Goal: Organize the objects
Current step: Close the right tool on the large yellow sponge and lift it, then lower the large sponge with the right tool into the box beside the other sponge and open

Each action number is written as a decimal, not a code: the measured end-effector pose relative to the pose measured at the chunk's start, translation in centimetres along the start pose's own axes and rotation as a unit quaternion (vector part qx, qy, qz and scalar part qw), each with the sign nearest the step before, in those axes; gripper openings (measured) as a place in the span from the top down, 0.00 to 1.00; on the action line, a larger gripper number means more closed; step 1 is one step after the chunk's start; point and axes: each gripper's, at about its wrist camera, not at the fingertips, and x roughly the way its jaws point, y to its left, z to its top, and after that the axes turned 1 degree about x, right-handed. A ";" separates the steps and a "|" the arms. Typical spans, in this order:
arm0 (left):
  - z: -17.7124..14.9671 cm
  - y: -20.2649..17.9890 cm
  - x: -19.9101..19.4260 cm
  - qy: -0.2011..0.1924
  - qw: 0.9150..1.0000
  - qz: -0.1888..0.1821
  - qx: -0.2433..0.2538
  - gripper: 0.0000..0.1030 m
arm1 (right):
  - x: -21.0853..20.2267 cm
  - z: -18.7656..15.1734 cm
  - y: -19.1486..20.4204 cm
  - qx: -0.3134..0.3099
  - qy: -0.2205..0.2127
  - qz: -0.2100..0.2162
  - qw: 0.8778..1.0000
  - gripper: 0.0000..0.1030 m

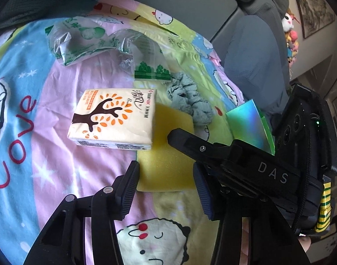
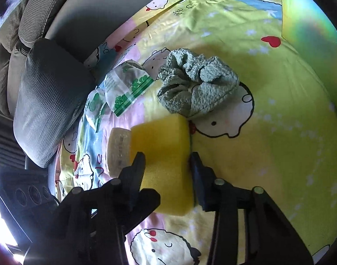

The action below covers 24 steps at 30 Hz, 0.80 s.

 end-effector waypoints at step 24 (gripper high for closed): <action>-2.1 -14.1 -5.7 -0.165 0.966 -0.030 0.198 0.51 | -15.7 -1.6 -0.5 -0.049 -0.219 0.089 0.970 0.58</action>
